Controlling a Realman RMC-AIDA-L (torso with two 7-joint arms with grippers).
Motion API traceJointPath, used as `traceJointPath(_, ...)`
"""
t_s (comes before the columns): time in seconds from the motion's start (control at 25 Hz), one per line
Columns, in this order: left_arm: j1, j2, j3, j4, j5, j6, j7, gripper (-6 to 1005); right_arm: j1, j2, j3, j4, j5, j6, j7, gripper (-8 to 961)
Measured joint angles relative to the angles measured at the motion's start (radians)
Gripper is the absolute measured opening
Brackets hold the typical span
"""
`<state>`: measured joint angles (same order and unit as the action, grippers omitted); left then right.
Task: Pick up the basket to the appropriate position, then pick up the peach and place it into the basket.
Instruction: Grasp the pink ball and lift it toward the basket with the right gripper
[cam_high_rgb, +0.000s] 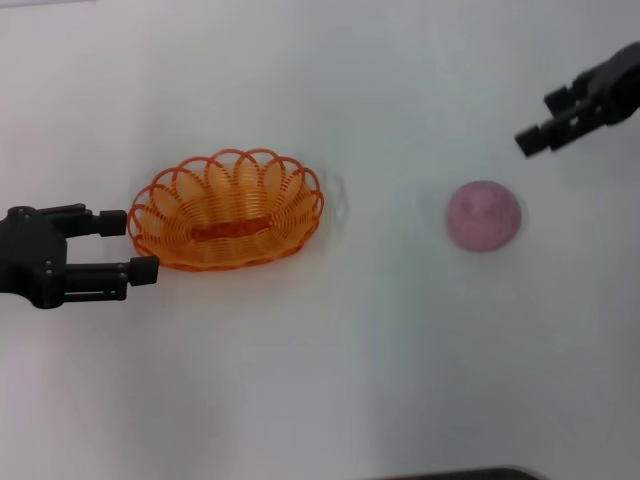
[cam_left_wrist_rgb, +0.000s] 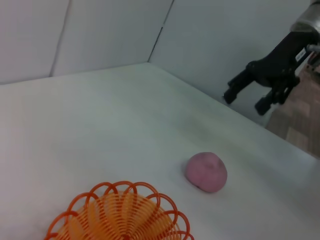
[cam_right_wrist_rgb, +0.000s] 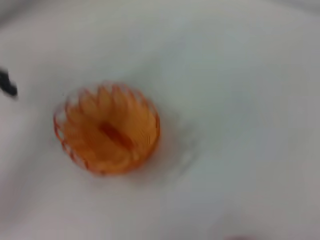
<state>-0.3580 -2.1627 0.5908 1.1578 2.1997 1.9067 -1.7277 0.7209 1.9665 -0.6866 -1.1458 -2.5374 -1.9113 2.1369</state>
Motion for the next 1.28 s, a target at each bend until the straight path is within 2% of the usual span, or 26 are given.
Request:
traceJointPath(0.12, 0.001, 0.0, -0.004, -0.006, 0.0, -0.008, -0.003, 852, 0.031, 0.026, -0.071, 0.021, -0.097, 0.008, 0.025, 854)
traceJointPath(0.36, 0.002, 0.0, -0.008, -0.019, 0.0, -0.02, -0.007, 848, 0.041, 0.105, -0.202, 0.053, -0.231, 0.102, 0.049, 831)
traceJointPath(0.44, 0.002, 0.0, -0.008, -0.023, 0.0, -0.025, -0.01, 848, 0.043, 0.118, -0.232, 0.073, -0.247, 0.136, 0.057, 823)
traceJointPath(0.64, 0.001, 0.0, -0.006, -0.052, 0.0, -0.042, -0.01, 847, 0.051, 0.125, -0.325, 0.183, -0.237, 0.248, 0.079, 804)
traceJointPath(0.8, 0.001, 0.0, -0.003, -0.069, 0.0, -0.052, -0.01, 847, 0.058, 0.125, -0.332, 0.206, -0.236, 0.271, 0.08, 789)
traceJointPath(1.24, 0.002, 0.0, -0.006, -0.073, 0.001, -0.054, -0.011, 847, 0.066, 0.12, -0.332, 0.209, -0.225, 0.28, 0.08, 552)
traceJointPath(1.28, 0.002, 0.0, -0.006, -0.073, 0.001, -0.054, -0.011, 848, 0.066, 0.12, -0.331, 0.209, -0.225, 0.281, 0.08, 471)
